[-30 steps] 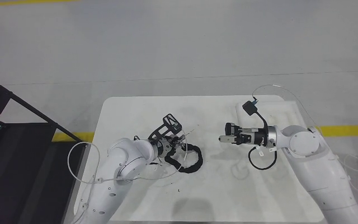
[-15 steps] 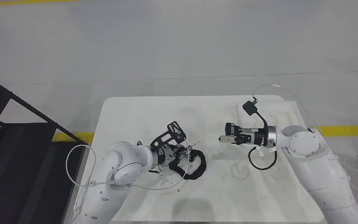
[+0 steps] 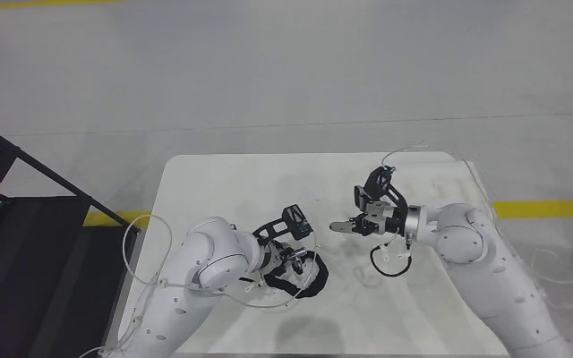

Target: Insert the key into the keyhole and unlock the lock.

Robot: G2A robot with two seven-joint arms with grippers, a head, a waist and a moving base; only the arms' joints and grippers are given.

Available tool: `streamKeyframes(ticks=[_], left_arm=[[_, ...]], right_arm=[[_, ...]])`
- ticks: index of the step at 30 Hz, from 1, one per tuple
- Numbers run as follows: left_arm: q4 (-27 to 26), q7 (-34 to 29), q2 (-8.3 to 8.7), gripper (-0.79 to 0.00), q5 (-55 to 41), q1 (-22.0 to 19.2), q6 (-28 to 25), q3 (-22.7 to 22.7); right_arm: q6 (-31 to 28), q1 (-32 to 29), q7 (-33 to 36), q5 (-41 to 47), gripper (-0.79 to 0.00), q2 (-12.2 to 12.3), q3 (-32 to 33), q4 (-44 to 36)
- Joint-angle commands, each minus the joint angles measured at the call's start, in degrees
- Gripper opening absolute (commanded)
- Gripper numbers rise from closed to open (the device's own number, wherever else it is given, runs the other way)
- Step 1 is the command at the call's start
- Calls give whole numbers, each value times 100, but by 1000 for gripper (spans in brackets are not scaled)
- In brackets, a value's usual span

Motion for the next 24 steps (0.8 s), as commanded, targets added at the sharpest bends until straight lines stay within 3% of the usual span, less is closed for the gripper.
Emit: streamKeyframes(ticks=[1, 5, 7, 18, 21, 24], left_arm=[[25, -26, 3, -785, -4, -45, 20, 44], [89, -1, 22, -785, 100, -91, 78, 55], [122, 42, 36, -785, 111, -102, 94, 19], [40, -92, 163, -785, 56, -44, 127, -404], [-98, -204, 214, -785, 42, 30, 196, -619], [-240, -255, 268, -785, -1, 138, 246, -780]], right_arm=[[10, -59, -1021, -1330, 0, -33, -132, -116], [363, -436, -3002, -3540, 0, -61, -391, -276], [502, -603, -3744, -3930, 0, -63, -423, -185], [519, -629, -3724, -3952, 0, -63, -420, -198], [155, -663, -3554, -3923, 0, -33, -362, -208], [51, -722, -3526, -4437, 0, 12, -300, -397]])
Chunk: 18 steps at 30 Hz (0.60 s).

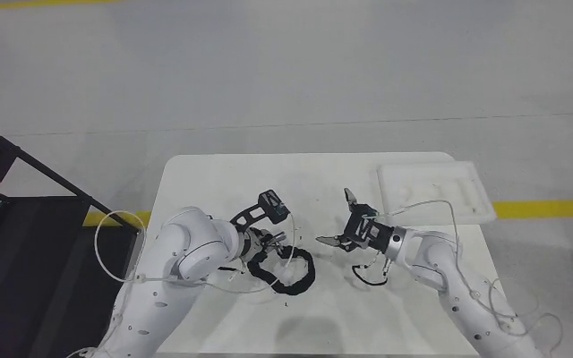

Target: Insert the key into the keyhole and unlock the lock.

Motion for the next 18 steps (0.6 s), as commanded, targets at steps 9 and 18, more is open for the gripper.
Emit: streamKeyframes(ticks=[9, 18], left_arm=[[-314, -71, 266, -785, 9, 324, 73, 201], [-588, -34, 474, -785, -465, 367, 36, 380]], right_arm=[[-106, -368, -628, -1739, 0, 80, -264, -649], [-221, -390, -668, -1656, 0, 81, -283, -656]])
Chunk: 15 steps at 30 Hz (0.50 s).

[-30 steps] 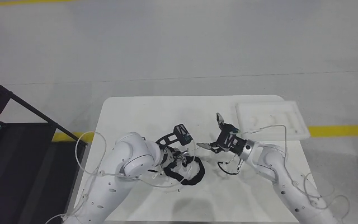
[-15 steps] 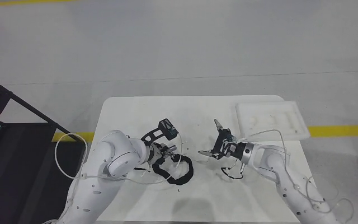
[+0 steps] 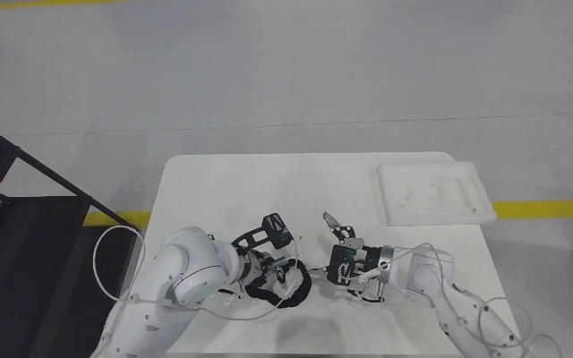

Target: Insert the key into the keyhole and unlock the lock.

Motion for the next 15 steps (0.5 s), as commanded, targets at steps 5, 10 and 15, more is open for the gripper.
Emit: streamKeyframes(ticks=[5, 10, 15], left_arm=[[-8, 49, 95, -785, -199, -157, -48, 106], [137, 73, 129, -785, -152, -321, -72, 208], [252, 60, 146, -785, -102, -447, -56, 245]], right_arm=[[-2, 0, 0, 0, 0, 0, 0, 0], [-2, 0, 0, 0, 0, 0, 0, 0], [-112, 160, -129, 85, 0, 3, 108, 245]])
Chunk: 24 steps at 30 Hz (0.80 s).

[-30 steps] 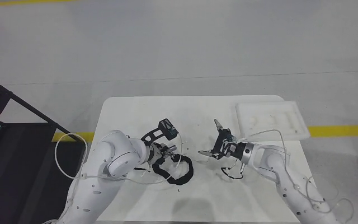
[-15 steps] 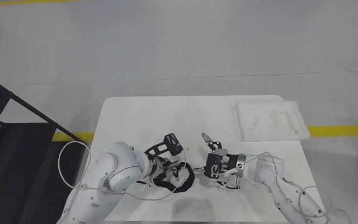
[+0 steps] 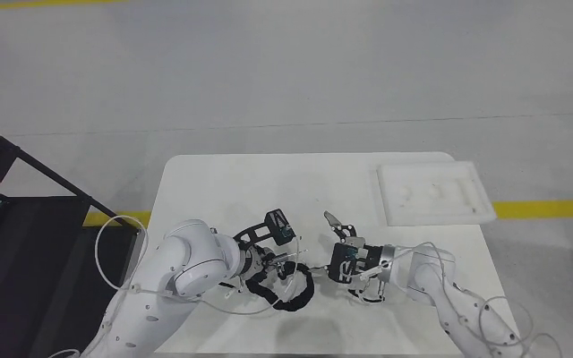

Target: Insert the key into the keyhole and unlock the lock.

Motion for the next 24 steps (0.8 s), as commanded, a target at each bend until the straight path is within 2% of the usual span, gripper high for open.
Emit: streamKeyframes(ticks=[1, 5, 7, 13, 18, 19, 20, 21, 22, 23, 24], left_arm=[[19, 9, 4, -785, -22, -18, 6, 12], [27, -6, 15, -785, -47, -47, 29, 41], [21, -24, 18, -785, -68, -66, 47, 70], [29, -36, 17, -785, -110, -188, 86, 178], [41, 1, 8, -785, -138, -295, 137, 278], [44, 13, 7, -785, -137, -306, 147, 299], [49, 19, 7, -785, -138, -314, 151, 320], [62, 24, 8, -785, -120, -323, 158, 336], [73, 23, 9, -785, -100, -329, 154, 356], [80, 32, 10, -785, -92, -335, 158, 369], [84, 36, 12, -785, -79, -342, 158, 378]], right_arm=[[-319, 136, -179, 26, 0, 8, 12, 173], [-1501, 673, -750, 38, 0, 44, 22, 751], [-1856, 950, -1079, -230, 0, 60, -28, 937], [-1894, 1535, -2340, -1115, 0, 157, -690, 1336], [-1869, 2005, -2647, -1539, 0, 76, -1184, 1679], [-1853, 2092, -2673, -1541, -231, 43, -1277, 1755], [-1843, 2178, -2683, -1524, -403, 8, -1362, 1833], [-1850, 2256, -2690, -1501, -413, -25, -1446, 1899], [-1872, 2325, -2709, -1474, -493, -56, -1527, 1953], [-1894, 2388, -2734, -1424, -526, -86, -1600, 2016], [-1894, 2444, -2774, -1358, -514, -113, -1682, 2080]])
